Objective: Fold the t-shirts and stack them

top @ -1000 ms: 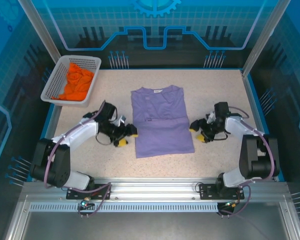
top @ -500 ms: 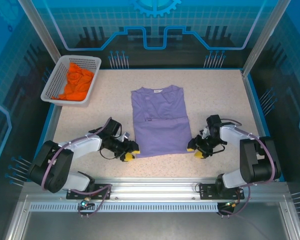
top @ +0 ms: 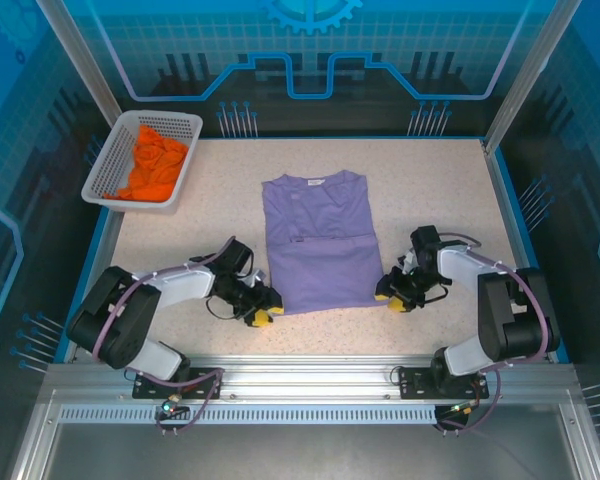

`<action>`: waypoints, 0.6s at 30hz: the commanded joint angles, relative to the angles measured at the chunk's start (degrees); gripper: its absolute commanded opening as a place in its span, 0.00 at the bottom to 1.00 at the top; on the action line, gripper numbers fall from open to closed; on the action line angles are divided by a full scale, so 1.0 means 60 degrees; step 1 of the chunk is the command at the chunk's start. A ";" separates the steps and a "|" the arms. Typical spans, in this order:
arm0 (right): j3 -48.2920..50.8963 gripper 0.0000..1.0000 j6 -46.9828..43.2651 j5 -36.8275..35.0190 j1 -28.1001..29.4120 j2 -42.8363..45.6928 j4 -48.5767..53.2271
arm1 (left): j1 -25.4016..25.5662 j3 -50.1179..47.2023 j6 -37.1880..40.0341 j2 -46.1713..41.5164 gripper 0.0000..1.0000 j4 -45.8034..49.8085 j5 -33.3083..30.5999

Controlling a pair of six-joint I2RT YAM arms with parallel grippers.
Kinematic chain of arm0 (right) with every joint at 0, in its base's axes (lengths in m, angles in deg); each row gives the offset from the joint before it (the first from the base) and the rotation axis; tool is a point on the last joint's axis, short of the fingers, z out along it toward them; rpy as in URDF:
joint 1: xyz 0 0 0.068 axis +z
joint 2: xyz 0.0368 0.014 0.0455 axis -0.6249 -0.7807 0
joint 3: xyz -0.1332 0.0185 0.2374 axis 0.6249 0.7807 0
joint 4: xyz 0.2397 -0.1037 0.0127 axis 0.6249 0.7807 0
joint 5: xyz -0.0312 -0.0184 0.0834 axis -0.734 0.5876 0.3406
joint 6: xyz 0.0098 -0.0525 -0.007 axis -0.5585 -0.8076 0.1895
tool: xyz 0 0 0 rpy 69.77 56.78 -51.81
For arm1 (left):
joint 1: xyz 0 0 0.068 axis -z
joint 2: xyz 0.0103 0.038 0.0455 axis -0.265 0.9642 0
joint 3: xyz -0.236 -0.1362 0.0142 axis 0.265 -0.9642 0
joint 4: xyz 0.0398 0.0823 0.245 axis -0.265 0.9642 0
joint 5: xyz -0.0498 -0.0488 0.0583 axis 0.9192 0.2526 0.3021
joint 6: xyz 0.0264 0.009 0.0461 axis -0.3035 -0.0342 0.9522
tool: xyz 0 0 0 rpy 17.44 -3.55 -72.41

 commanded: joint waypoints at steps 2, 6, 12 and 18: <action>-0.0202 0.38 -0.0154 -0.0051 0.0103 -0.0169 0.0028 | 0.0070 0.0322 0.0052 0.0368 0.41 0.0160 -0.0140; -0.0230 0.32 -0.0191 -0.0137 0.0094 -0.0298 0.0064 | 0.0088 0.0568 0.0139 0.0608 0.39 0.0284 -0.0244; -0.0220 0.23 -0.0216 -0.0123 0.0110 -0.0403 0.0083 | 0.0082 0.0848 0.0591 0.0761 0.34 0.0990 -0.0743; -0.0135 0.14 -0.0211 -0.0116 0.0124 -0.0344 0.0094 | 0.0090 0.1105 0.0773 0.0894 0.16 0.1338 -0.1120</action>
